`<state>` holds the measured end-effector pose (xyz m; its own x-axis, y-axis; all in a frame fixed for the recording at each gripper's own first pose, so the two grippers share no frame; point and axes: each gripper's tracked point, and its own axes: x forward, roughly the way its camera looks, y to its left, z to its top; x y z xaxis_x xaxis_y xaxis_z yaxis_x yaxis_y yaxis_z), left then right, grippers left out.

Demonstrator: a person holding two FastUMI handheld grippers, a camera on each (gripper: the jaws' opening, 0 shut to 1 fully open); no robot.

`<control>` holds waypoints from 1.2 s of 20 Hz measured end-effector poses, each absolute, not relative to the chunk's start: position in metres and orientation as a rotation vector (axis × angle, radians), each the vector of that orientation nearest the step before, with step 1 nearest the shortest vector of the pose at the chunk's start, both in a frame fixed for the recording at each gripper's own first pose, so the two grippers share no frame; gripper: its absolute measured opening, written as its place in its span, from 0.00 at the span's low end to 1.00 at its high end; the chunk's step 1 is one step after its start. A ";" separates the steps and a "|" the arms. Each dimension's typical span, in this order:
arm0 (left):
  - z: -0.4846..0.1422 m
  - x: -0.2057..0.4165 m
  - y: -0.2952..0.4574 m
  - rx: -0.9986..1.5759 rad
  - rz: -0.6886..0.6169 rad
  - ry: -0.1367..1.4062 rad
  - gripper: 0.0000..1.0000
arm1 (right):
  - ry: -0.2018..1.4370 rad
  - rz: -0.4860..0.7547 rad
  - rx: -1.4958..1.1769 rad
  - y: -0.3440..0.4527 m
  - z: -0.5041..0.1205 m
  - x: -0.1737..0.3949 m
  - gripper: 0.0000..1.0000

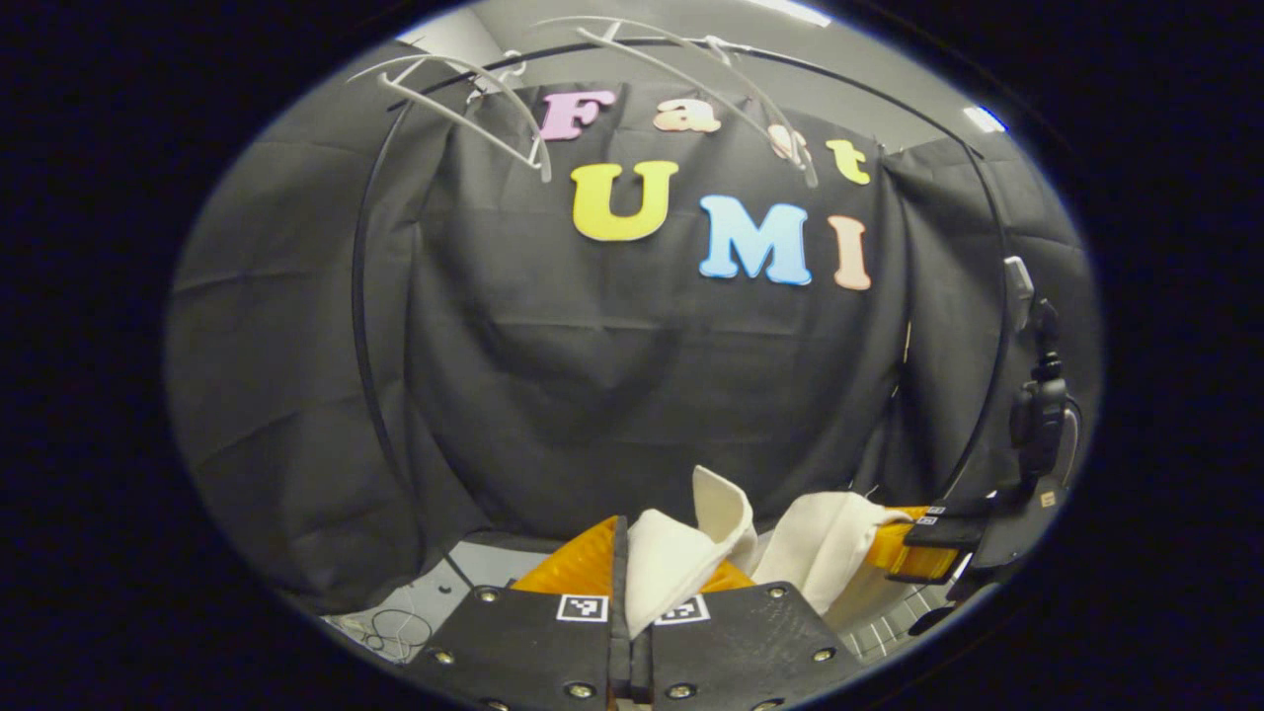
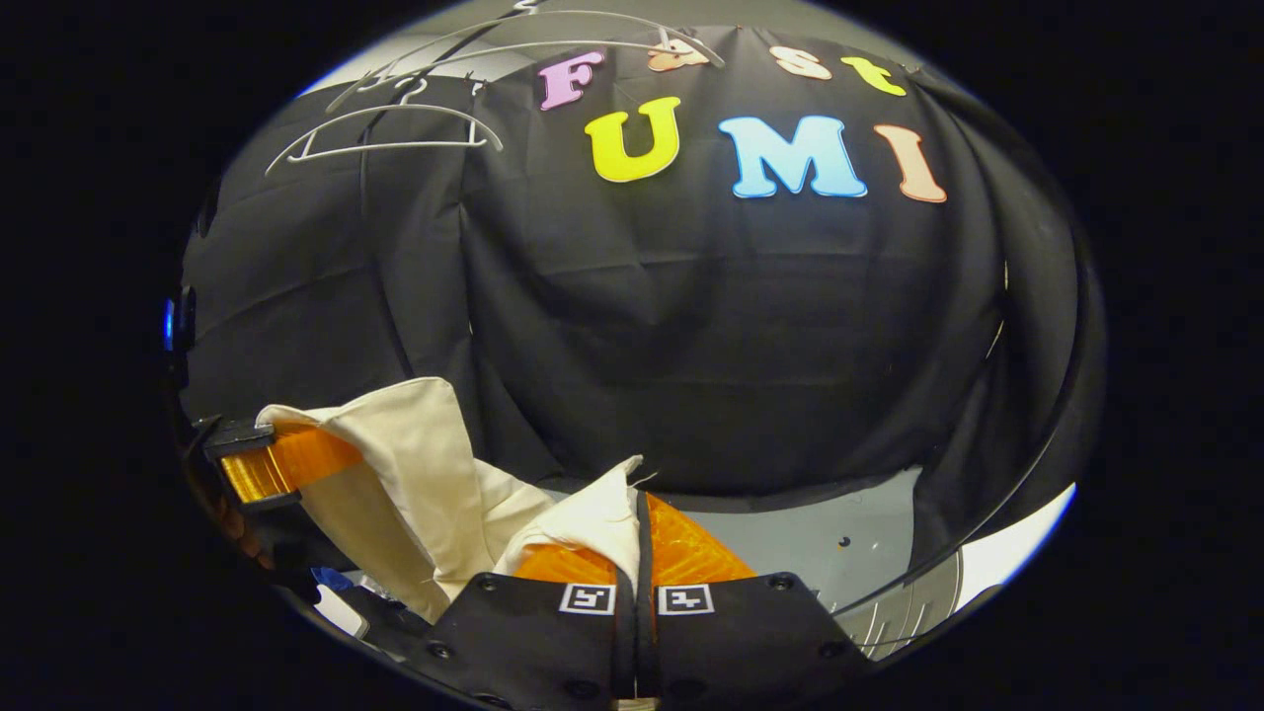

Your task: Grasp the clothes on the hanger with both hands and then place them into the laundry hamper below.

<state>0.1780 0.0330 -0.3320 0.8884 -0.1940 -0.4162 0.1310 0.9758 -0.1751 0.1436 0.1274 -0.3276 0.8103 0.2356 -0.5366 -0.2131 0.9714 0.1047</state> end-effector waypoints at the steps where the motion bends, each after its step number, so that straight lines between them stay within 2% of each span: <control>1: -0.343 0.176 0.033 -0.135 -0.162 0.465 0.02 | 0.592 0.233 0.036 0.127 -0.336 0.142 0.02; 8: -0.428 0.145 0.048 -0.098 -0.104 0.601 0.03 | 0.709 0.196 0.016 0.114 -0.393 0.122 0.00; 9: -0.438 0.143 0.052 -0.089 -0.091 0.623 0.03 | 0.727 0.192 0.013 0.112 -0.398 0.118 0.02; 15: -0.472 0.127 0.049 -0.058 -0.072 0.732 0.06 | 0.794 0.168 -0.006 0.103 -0.418 0.108 0.06; 16: -0.475 0.124 0.048 -0.057 -0.066 0.747 0.06 | 0.807 0.163 -0.015 0.102 -0.422 0.105 0.03; 19: -0.483 0.114 0.048 -0.062 -0.060 0.785 0.07 | 0.850 0.160 -0.024 0.099 -0.430 0.097 0.09; 20: -0.483 0.112 0.048 -0.061 -0.062 0.792 0.11 | 0.861 0.160 -0.029 0.100 -0.431 0.090 0.11; 21: -0.486 0.105 0.048 -0.059 -0.067 0.807 0.27 | 0.870 0.170 -0.035 0.102 -0.432 0.087 0.16; 22: -0.488 0.098 0.049 -0.054 -0.068 0.816 0.37 | 0.881 0.176 -0.051 0.103 -0.436 0.082 0.20; 23: -0.489 0.095 0.050 -0.049 -0.066 0.823 0.53 | 0.886 0.182 -0.063 0.105 -0.436 0.079 0.29; 24: -0.490 0.093 0.052 -0.045 -0.059 0.827 0.70 | 0.874 0.193 -0.062 0.107 -0.432 0.078 0.29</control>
